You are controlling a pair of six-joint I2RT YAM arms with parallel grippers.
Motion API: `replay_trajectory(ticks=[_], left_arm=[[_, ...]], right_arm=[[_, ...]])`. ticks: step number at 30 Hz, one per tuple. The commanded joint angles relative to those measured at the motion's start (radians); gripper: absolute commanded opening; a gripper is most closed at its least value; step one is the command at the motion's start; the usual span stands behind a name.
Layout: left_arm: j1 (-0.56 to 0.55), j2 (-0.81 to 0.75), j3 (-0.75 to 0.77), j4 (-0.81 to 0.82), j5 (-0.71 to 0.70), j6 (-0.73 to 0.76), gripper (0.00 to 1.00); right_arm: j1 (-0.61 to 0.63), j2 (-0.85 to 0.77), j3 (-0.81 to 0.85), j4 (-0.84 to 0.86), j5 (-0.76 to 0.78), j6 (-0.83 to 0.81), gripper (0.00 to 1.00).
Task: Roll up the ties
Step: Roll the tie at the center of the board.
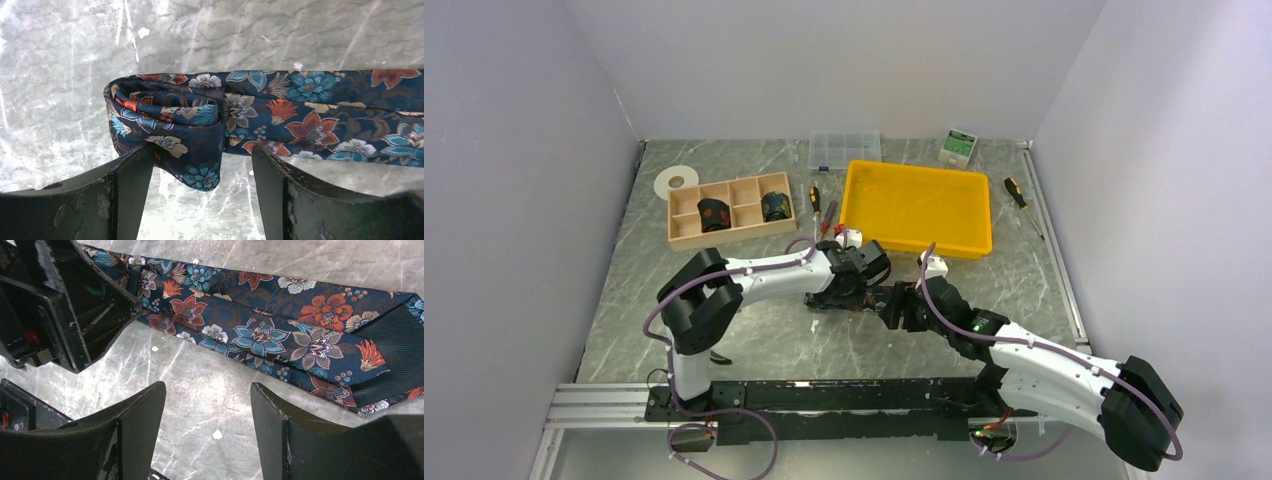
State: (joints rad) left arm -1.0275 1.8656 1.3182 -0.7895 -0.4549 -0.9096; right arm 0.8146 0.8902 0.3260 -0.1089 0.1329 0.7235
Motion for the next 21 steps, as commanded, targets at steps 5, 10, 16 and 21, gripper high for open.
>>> replay_trajectory(ticks=[5, 10, 16, 21], left_arm=[[-0.006, -0.098, -0.029, 0.062, 0.04, -0.002, 0.77], [-0.003, -0.167, -0.072, 0.075, 0.031, 0.003, 0.78], [0.008, -0.249, -0.125, 0.073, 0.012, -0.011, 0.78], [0.017, -0.369, -0.177, 0.05, -0.038, -0.042, 0.78]], right_arm=[[-0.002, -0.005, -0.004, 0.025, 0.009, 0.017, 0.68], [-0.006, 0.023, 0.017, 0.068, -0.053, 0.013, 0.71], [-0.015, 0.106, 0.063, 0.143, -0.126, 0.029, 0.73], [-0.017, 0.164, 0.128, 0.198, -0.186, 0.025, 0.74]])
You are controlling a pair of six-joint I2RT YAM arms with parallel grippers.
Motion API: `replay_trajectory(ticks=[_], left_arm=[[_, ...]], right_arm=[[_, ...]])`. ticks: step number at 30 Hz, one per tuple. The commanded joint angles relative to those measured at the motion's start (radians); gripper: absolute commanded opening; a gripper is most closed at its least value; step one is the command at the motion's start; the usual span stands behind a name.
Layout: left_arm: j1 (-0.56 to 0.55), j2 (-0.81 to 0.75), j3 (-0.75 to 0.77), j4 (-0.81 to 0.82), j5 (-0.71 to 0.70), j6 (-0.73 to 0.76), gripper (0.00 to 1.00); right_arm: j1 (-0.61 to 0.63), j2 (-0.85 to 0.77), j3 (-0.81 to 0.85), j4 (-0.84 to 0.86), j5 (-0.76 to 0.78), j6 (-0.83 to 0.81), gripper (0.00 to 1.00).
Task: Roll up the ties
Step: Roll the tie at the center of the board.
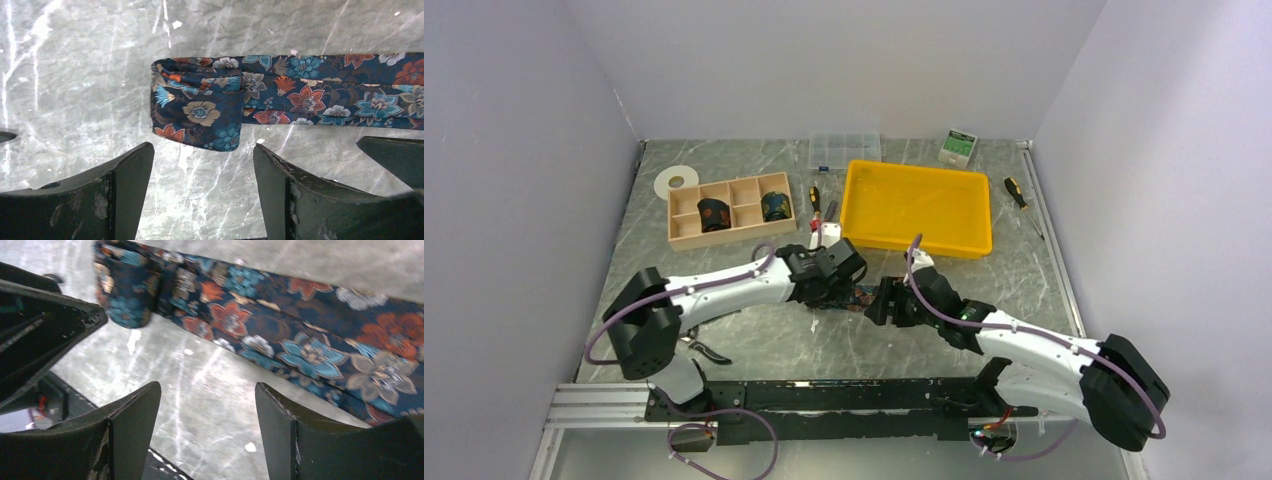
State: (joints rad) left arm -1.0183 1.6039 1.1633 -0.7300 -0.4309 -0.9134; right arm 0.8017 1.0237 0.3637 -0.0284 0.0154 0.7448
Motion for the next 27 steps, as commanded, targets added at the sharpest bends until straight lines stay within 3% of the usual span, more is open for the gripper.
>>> replay_trajectory(ticks=[1, 3, 5, 11, 20, 27], left_arm=[[0.011, -0.14, -0.038, -0.018, -0.089, -0.053, 0.78], [0.03, -0.231, -0.09, -0.012, -0.134, -0.081, 0.78], [0.12, -0.331, -0.19, 0.074, -0.078, -0.064, 0.79], [0.469, -0.553, -0.47, 0.442, 0.389, 0.049, 0.79], [0.623, -0.465, -0.577, 0.707, 0.759, 0.102, 0.82], [0.632, -0.316, -0.522, 0.708, 0.876, 0.17, 0.94]], right_arm=[[-0.003, 0.047, 0.11, 0.13, -0.087, 0.001, 0.74], [0.004, 0.102, 0.159, 0.135, -0.098, -0.007, 0.74], [0.016, 0.165, 0.227, 0.118, -0.101, -0.026, 0.74], [0.03, 0.376, 0.402, 0.048, -0.108, -0.089, 0.72], [0.025, 0.533, 0.489, -0.006, -0.109, -0.119, 0.64], [-0.012, 0.526, 0.416, 0.002, -0.1, -0.111, 0.6]])
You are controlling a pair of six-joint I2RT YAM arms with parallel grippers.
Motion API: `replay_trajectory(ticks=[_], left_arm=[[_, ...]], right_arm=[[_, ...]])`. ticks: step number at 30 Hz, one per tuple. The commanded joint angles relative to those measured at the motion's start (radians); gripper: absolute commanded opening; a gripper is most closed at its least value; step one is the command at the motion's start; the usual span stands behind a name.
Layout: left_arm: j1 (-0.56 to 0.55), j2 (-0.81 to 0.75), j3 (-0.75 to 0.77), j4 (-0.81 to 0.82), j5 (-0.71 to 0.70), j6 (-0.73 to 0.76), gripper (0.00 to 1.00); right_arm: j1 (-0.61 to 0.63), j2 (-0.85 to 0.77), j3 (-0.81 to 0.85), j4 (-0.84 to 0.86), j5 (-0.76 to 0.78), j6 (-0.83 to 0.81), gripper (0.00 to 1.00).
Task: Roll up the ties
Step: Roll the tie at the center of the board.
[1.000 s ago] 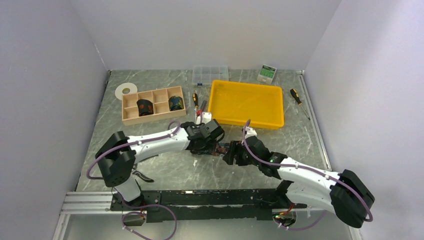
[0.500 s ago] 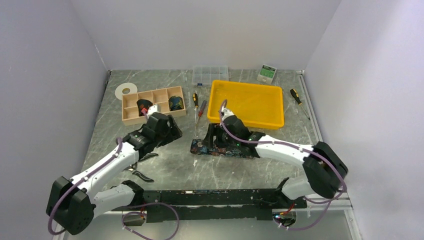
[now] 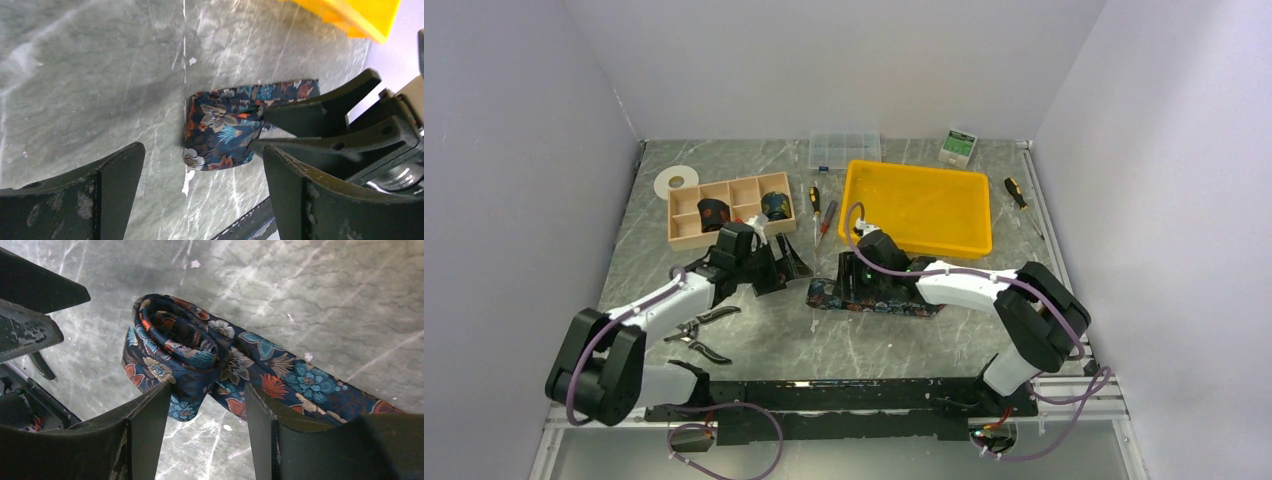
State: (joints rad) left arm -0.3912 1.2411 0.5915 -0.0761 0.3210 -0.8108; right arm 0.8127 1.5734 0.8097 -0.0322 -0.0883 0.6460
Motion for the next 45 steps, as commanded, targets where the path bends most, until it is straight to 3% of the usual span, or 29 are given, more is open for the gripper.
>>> replay_trajectory(ticks=[1, 13, 18, 23, 37, 40, 45], left_arm=[[0.004, 0.059, 0.055, 0.048, 0.128, 0.078, 0.94], [-0.036, 0.183, 0.077, 0.134, 0.264, 0.142, 0.94], [-0.118, 0.264, 0.162, 0.045, 0.248, 0.225, 0.94], [-0.123, 0.301, 0.175, -0.02, 0.197, 0.24, 0.94], [-0.127, 0.423, 0.13, 0.209, 0.348, 0.146, 0.78], [-0.132, 0.446, 0.133, 0.236, 0.366, 0.137, 0.68], [-0.151, 0.457, 0.138, 0.237, 0.361, 0.142, 0.38]], right_arm=[[-0.031, -0.029, -0.044, 0.015, -0.001, -0.015, 0.59], [-0.081, -0.04, -0.15, 0.077, -0.04, -0.016, 0.57], [-0.1, -0.039, -0.177, 0.098, -0.057, -0.023, 0.57], [-0.109, -0.033, -0.198, 0.124, -0.077, -0.025, 0.56], [-0.112, -0.032, -0.221, 0.156, -0.091, -0.02, 0.54], [-0.111, -0.03, -0.219, 0.157, -0.093, -0.019, 0.53], [-0.11, -0.038, -0.209, 0.145, -0.091, -0.021, 0.53]])
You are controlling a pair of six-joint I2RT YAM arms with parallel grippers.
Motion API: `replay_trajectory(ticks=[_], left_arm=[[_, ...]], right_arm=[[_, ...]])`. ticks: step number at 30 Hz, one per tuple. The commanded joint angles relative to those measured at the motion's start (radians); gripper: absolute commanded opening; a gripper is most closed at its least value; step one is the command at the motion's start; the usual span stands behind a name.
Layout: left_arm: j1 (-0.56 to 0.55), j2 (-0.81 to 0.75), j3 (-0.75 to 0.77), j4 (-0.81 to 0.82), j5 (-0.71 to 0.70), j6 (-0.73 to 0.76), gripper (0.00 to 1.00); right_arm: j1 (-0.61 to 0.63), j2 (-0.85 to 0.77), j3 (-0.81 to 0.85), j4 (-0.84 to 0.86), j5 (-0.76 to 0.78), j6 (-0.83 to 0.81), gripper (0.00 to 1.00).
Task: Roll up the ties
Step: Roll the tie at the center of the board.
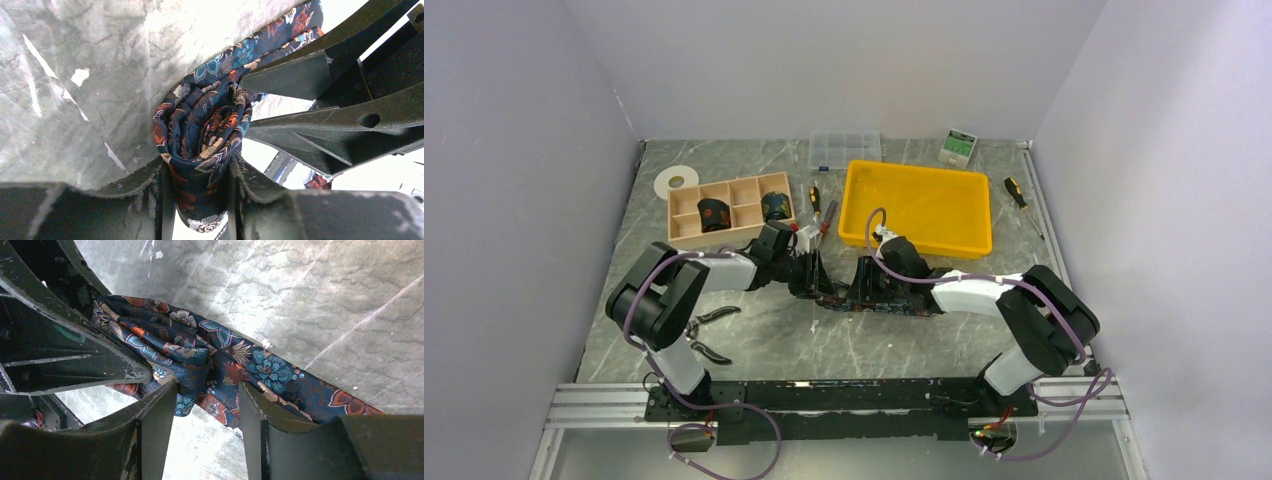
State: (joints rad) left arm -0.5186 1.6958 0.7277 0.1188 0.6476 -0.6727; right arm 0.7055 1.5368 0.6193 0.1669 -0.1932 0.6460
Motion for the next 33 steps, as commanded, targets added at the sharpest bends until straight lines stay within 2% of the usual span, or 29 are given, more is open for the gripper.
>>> replay_trajectory(ticks=[1, 5, 8, 12, 16, 22, 27, 33], left_arm=[[-0.026, -0.003, 0.005, 0.021, 0.024, 0.013, 0.33], [-0.027, -0.05, 0.019, -0.082, -0.044, 0.034, 0.17], [-0.027, -0.105, 0.042, -0.239, -0.137, 0.047, 0.04], [-0.027, -0.179, 0.096, -0.5, -0.317, 0.066, 0.03], [-0.034, -0.216, 0.174, -0.772, -0.532, 0.072, 0.03], [-0.058, -0.194, 0.291, -1.041, -0.805, 0.018, 0.03], [-0.105, -0.094, 0.394, -1.189, -0.963, -0.073, 0.03], [-0.187, 0.062, 0.52, -1.3, -1.074, -0.183, 0.03]], right_arm=[[-0.003, -0.003, -0.017, -0.057, 0.014, -0.023, 0.53], [-0.004, -0.034, -0.011, -0.075, 0.011, -0.016, 0.55], [-0.004, -0.092, -0.004, -0.115, 0.027, -0.01, 0.62], [-0.004, -0.198, -0.001, -0.2, 0.08, -0.021, 0.69], [-0.005, -0.307, -0.011, -0.263, 0.128, -0.04, 0.7], [-0.007, -0.389, -0.05, -0.287, 0.149, -0.038, 0.71], [-0.007, -0.414, -0.086, -0.277, 0.146, -0.026, 0.71], [-0.016, -0.441, -0.119, -0.278, 0.147, -0.024, 0.71]])
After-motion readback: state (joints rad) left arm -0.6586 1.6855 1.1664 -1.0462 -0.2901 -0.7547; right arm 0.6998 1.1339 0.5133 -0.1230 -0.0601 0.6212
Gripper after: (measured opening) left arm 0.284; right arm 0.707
